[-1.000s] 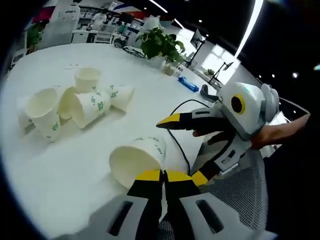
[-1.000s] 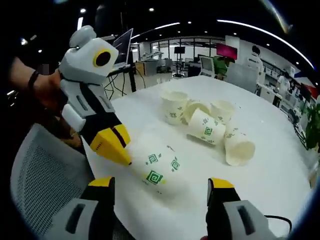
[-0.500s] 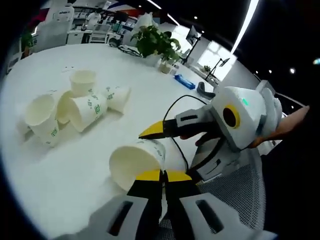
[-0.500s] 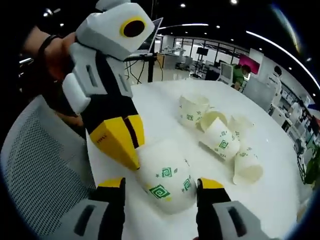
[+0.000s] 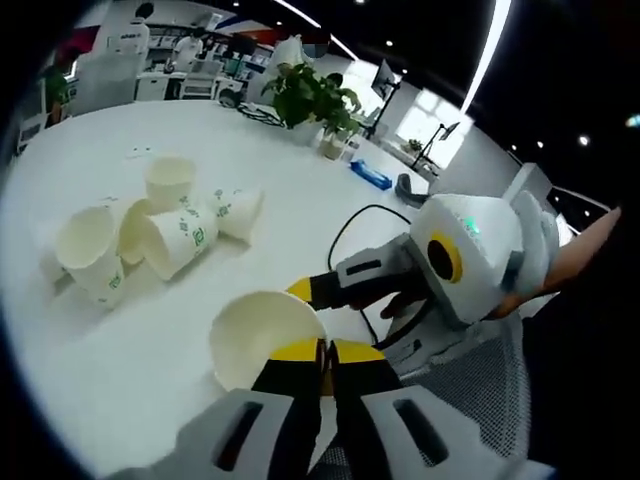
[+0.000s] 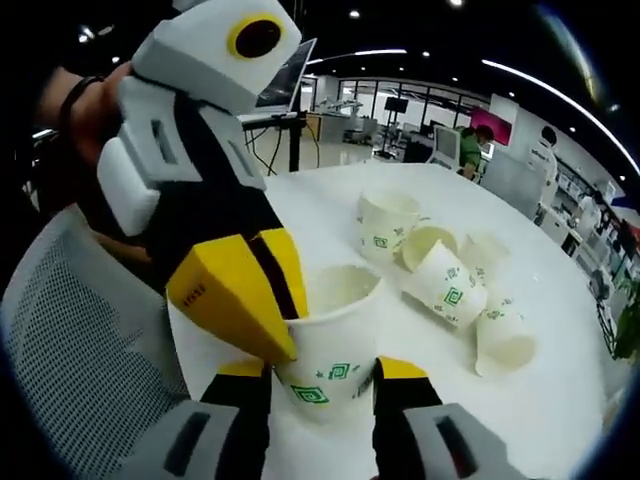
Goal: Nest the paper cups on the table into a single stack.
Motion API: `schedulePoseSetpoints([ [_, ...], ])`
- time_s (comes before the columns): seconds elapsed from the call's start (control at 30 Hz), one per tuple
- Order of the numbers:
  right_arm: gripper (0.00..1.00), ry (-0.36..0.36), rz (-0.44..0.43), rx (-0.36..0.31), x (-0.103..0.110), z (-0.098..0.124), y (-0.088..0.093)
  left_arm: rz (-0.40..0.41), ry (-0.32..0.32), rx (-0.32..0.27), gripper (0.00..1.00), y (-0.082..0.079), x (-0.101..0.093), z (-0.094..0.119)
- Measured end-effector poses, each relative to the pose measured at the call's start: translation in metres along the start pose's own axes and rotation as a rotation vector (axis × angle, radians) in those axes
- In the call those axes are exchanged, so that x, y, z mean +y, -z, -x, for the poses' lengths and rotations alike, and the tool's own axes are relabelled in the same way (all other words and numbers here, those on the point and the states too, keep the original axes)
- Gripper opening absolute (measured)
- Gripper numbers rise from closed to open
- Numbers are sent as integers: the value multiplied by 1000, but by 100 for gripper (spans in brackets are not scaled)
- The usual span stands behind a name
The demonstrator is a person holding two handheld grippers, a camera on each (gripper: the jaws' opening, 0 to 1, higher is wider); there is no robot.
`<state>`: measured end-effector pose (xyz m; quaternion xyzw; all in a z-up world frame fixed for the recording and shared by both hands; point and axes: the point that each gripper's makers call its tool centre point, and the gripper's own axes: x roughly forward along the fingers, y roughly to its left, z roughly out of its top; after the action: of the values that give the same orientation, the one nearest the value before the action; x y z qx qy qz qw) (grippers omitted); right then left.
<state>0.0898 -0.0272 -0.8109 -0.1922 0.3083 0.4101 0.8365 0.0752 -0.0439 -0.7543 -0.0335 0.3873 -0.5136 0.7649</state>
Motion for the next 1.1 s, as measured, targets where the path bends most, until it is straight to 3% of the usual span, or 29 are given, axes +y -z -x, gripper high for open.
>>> schedulePoseSetpoints([
  [0.3,37,-3,-53,-12,-1,-8,0,2,-27,-18,2,-1,2,-1],
  [0.67,37,-18,-111,-14,2,-23,7,-44,-55,11,3,5,2,-9],
  [1.1,35,-20,-143,4,4,-24,17,-6,-79,21,3,11,2,-16],
])
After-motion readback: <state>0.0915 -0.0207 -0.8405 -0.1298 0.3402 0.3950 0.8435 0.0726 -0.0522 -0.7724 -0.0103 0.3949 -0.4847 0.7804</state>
